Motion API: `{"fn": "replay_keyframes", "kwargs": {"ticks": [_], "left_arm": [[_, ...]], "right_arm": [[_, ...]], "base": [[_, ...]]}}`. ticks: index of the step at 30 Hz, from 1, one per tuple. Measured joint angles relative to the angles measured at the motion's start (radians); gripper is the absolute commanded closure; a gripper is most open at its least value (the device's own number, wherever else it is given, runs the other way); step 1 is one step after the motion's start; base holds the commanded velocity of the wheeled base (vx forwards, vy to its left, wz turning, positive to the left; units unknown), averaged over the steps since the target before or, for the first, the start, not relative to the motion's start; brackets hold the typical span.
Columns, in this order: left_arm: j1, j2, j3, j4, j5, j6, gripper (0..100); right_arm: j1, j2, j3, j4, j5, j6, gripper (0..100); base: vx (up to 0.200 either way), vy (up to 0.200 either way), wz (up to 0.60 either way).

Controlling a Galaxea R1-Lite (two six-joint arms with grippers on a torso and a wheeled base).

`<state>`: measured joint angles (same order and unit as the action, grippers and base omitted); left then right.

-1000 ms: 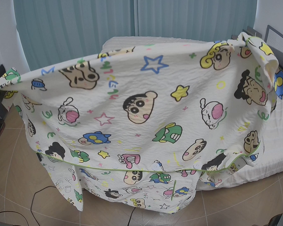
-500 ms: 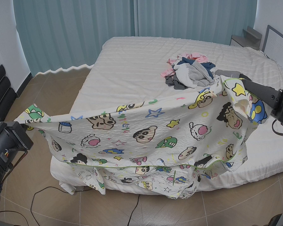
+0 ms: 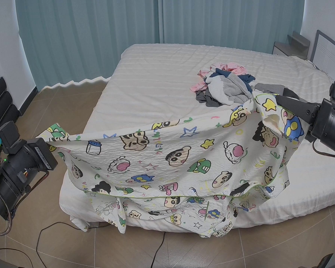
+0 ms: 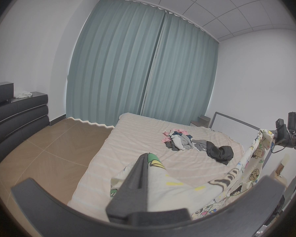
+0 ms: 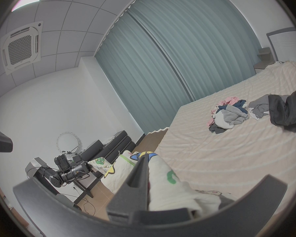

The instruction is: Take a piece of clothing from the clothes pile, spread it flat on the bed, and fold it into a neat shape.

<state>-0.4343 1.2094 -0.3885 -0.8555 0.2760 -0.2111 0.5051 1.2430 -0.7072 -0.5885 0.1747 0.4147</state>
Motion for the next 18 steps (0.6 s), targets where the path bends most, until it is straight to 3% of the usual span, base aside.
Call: {"fn": "replay_keyframes", "kwargs": {"ticks": [18], "left_arm": [[0.009, 0.151, -0.131, -0.001, -0.001, -0.005, 100]], "right_arm": [[-0.062, 0.163, -0.070, -0.110, 0.005, -0.002, 100]], "base": [[0.200, 0.000, 0.00]]}}
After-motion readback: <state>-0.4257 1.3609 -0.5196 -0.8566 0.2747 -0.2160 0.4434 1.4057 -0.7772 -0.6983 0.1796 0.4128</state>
